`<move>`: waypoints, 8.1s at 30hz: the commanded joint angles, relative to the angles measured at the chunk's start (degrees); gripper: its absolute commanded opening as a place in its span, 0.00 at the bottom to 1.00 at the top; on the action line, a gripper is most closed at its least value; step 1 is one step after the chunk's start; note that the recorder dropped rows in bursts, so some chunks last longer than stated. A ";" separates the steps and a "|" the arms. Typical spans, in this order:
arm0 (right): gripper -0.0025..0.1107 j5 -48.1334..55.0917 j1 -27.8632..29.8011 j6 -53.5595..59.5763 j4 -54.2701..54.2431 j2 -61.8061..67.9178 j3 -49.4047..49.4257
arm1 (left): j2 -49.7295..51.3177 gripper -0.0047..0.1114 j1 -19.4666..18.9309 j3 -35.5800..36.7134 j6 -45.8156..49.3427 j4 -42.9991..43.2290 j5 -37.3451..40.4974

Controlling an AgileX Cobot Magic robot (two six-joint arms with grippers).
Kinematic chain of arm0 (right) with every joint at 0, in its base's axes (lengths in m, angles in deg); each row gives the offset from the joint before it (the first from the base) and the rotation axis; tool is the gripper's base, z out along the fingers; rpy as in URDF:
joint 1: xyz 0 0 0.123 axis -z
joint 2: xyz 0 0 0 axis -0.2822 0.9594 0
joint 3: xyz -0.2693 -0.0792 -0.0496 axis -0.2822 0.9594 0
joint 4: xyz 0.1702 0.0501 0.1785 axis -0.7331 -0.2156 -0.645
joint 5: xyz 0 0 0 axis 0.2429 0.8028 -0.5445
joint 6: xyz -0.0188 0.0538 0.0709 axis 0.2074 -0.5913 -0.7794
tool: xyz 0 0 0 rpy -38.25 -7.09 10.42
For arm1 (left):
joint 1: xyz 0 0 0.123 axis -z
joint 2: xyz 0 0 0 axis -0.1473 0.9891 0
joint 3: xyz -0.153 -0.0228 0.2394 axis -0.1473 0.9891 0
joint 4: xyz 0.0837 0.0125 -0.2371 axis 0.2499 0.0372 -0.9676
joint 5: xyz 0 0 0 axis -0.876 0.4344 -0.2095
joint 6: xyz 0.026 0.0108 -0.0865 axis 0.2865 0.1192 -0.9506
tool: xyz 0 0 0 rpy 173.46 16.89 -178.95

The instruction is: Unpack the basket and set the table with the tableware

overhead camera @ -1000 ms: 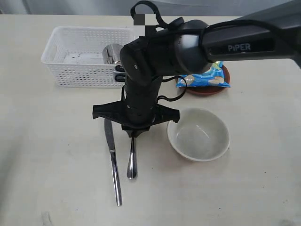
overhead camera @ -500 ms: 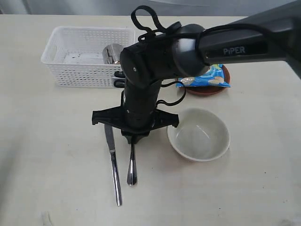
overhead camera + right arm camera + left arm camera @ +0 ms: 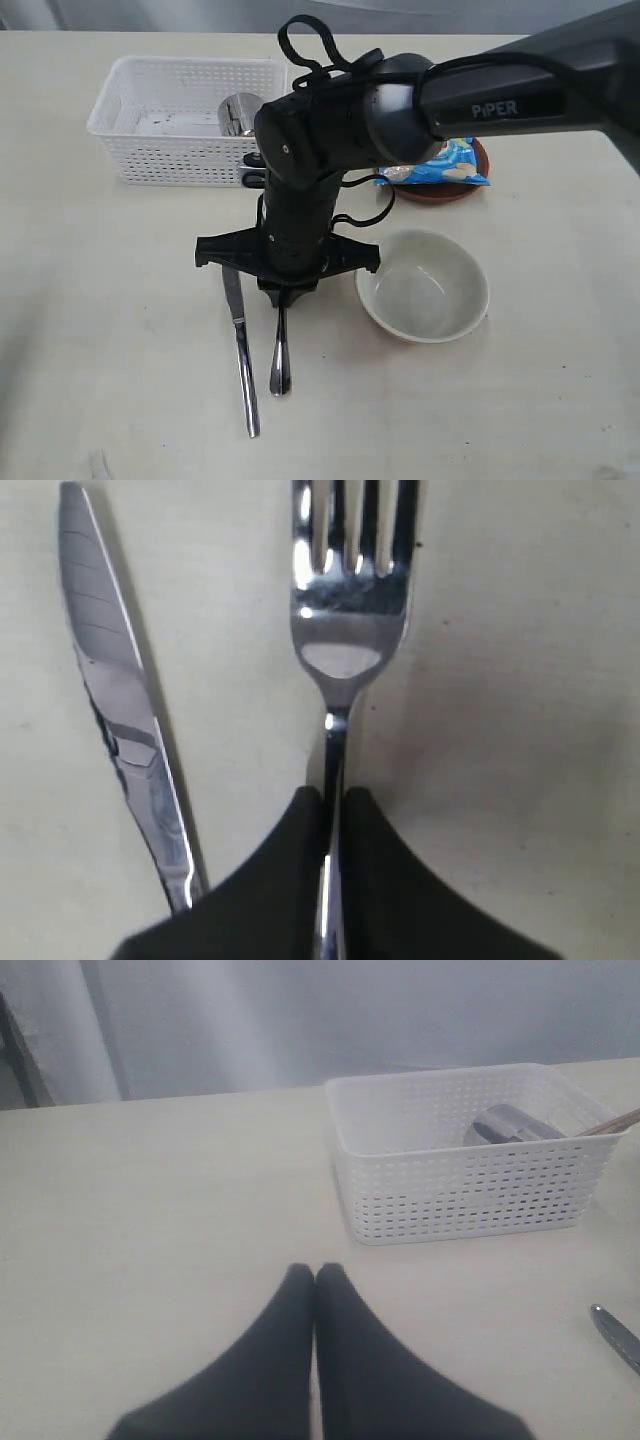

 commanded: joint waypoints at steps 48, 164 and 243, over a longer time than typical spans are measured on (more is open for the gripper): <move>0.38 0.58 -7.92 24.36 -5.36 0.71 0.31 | -0.26 0.04 -0.15 0.15 0.09 -0.64 -0.41; 0.43 -0.68 -4.31 5.02 2.37 -3.58 -6.83 | -0.26 0.04 -0.15 0.15 0.09 -0.21 -0.41; 0.02 24.82 10.29 30.66 4.98 30.26 -83.02 | -0.26 0.04 -0.15 0.15 0.09 -0.64 -0.41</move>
